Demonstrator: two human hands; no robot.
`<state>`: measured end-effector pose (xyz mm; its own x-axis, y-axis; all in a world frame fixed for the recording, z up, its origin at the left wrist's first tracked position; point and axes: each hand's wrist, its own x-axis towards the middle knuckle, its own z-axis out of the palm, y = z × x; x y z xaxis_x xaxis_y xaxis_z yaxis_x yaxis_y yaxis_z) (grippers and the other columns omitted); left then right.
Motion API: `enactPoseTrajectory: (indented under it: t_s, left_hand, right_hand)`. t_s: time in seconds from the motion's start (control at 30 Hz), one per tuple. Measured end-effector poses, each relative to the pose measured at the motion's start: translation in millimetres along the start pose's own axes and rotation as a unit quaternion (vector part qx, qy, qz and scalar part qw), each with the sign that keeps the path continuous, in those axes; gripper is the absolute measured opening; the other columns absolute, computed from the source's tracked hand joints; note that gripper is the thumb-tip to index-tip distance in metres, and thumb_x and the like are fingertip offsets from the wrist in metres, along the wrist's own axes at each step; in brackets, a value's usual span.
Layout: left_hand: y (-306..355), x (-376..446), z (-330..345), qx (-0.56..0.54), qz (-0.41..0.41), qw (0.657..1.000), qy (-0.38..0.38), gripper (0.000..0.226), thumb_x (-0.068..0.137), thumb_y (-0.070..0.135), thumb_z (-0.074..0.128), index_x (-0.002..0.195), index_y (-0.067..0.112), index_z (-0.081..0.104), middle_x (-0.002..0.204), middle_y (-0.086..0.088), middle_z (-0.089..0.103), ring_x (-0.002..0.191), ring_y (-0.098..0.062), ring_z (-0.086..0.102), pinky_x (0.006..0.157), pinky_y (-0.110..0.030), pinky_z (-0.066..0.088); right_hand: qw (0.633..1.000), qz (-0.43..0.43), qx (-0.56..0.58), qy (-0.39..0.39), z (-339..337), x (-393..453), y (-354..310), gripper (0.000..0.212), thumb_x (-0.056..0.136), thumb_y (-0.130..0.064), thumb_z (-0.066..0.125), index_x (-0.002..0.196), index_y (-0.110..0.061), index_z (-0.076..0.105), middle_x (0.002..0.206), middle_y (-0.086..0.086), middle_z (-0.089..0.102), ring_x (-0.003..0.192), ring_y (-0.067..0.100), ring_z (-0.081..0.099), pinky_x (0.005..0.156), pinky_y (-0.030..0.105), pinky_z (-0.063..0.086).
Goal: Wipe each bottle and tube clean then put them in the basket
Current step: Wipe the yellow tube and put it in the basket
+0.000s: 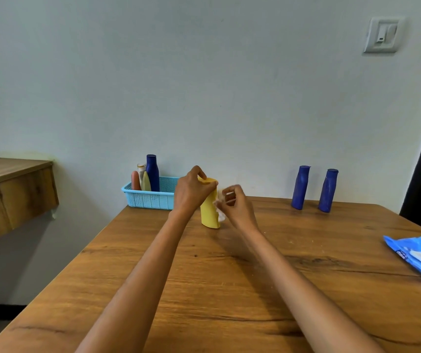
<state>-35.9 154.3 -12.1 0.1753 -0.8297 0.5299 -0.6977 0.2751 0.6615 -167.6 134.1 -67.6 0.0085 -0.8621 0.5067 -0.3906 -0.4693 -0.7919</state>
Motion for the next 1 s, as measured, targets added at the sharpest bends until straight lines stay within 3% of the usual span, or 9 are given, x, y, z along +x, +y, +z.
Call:
enactPoseTrajectory:
  t_s: [0.1, 0.2, 0.3, 0.47, 0.57, 0.63, 0.73, 0.83, 1.0]
  left_hand:
    - [0, 1, -1, -0.005, -0.005, 1.000, -0.002, 0.040, 0.080, 0.038, 0.067, 0.110, 0.013, 0.058, 0.095, -0.009, 0.064, 0.087, -0.022, 0.059, 0.076, -0.036, 0.052]
    - [1, 1, -1, -0.013, -0.007, 1.000, 0.005, 0.040, 0.079, 0.036, 0.067, 0.110, 0.011, 0.064, 0.104, -0.010, 0.066, 0.094, -0.024, 0.061, 0.079, -0.035, 0.051]
    - [2, 0, 0, -0.021, -0.008, 1.000, 0.009, 0.042, 0.078, 0.036, 0.069, 0.111, 0.010, 0.066, 0.107, -0.010, 0.067, 0.097, -0.023, 0.061, 0.081, -0.034, 0.051]
    - [4, -1, 3, -0.023, -0.015, 0.999, 0.022, 0.042, 0.078, 0.037, 0.069, 0.110, 0.010, 0.066, 0.109, -0.010, 0.067, 0.097, -0.024, 0.061, 0.078, -0.032, 0.051]
    - [5, -3, 4, -0.019, -0.015, 0.999, 0.025, 0.042, 0.080, 0.036, 0.069, 0.112, 0.009, 0.065, 0.110, -0.010, 0.066, 0.097, -0.024, 0.060, 0.076, -0.031, 0.049]
    - [4, -3, 3, -0.028, -0.025, 0.999, 0.031, 0.041, 0.080, 0.035, 0.068, 0.112, 0.009, 0.064, 0.110, -0.011, 0.065, 0.099, -0.025, 0.060, 0.080, -0.034, 0.051]
    - [0, 0, 1, -0.056, -0.055, 0.996, 0.039, 0.040, 0.079, 0.036, 0.069, 0.110, 0.011, 0.066, 0.112, -0.010, 0.066, 0.103, -0.026, 0.059, 0.087, -0.038, 0.051]
    - [4, 1, -1, -0.072, -0.064, 0.993, 0.064, 0.040, 0.079, 0.037, 0.068, 0.109, 0.011, 0.067, 0.111, -0.008, 0.067, 0.104, -0.025, 0.060, 0.086, -0.033, 0.049]
    - [8, 5, -12, -0.093, -0.079, 0.987, 0.107, 0.046, 0.079, 0.038, 0.067, 0.117, 0.013, 0.064, 0.114, -0.009, 0.067, 0.106, -0.025, 0.060, 0.086, -0.031, 0.044]
  right_hand:
    - [0.997, -0.040, 0.032, 0.066, 0, 10, -20, 0.028, 0.085, -0.019, 0.068, 0.112, -0.016, 0.059, 0.091, -0.004, 0.061, 0.079, 0.005, 0.058, 0.066, 0.017, 0.050]
    - [0.994, -0.056, 0.003, 0.092, 9, 11, -20, 0.018, 0.088, -0.021, 0.064, 0.103, -0.012, 0.068, 0.099, 0.005, 0.065, 0.082, 0.010, 0.058, 0.066, 0.016, 0.046]
    - [0.999, -0.017, -0.014, 0.047, 13, 5, -6, 0.021, 0.083, -0.028, 0.069, 0.092, -0.008, 0.070, 0.086, 0.003, 0.066, 0.075, 0.013, 0.058, 0.056, 0.015, 0.038]
    - [0.992, 0.083, -0.078, -0.045, 7, -6, 15, 0.028, 0.076, -0.034, 0.075, 0.084, -0.008, 0.067, 0.078, 0.000, 0.062, 0.075, 0.013, 0.055, 0.061, 0.025, 0.038]
    - [0.982, 0.108, -0.131, -0.085, 3, -7, 20, 0.026, 0.076, -0.033, 0.075, 0.068, -0.017, 0.057, 0.079, 0.002, 0.061, 0.077, 0.015, 0.053, 0.061, 0.026, 0.036]
    - [0.984, 0.111, -0.107, -0.089, 0, -5, 15, 0.022, 0.077, -0.031, 0.075, 0.087, -0.014, 0.066, 0.094, 0.005, 0.066, 0.085, 0.014, 0.054, 0.068, 0.025, 0.039]
    - [0.997, 0.059, -0.009, -0.051, -5, 0, -1, 0.042, 0.079, -0.024, 0.074, 0.118, -0.015, 0.062, 0.112, 0.004, 0.061, 0.092, 0.009, 0.054, 0.072, 0.018, 0.042]
    - [1.000, -0.021, 0.019, 0.003, -1, 2, -16, 0.037, 0.083, -0.024, 0.069, 0.119, -0.018, 0.063, 0.108, 0.000, 0.055, 0.095, 0.010, 0.054, 0.071, 0.012, 0.043]
    - [0.998, 0.004, 0.061, 0.025, 10, -5, -11, 0.032, 0.083, -0.026, 0.070, 0.112, -0.012, 0.066, 0.108, 0.000, 0.057, 0.097, 0.010, 0.055, 0.084, 0.029, 0.049]
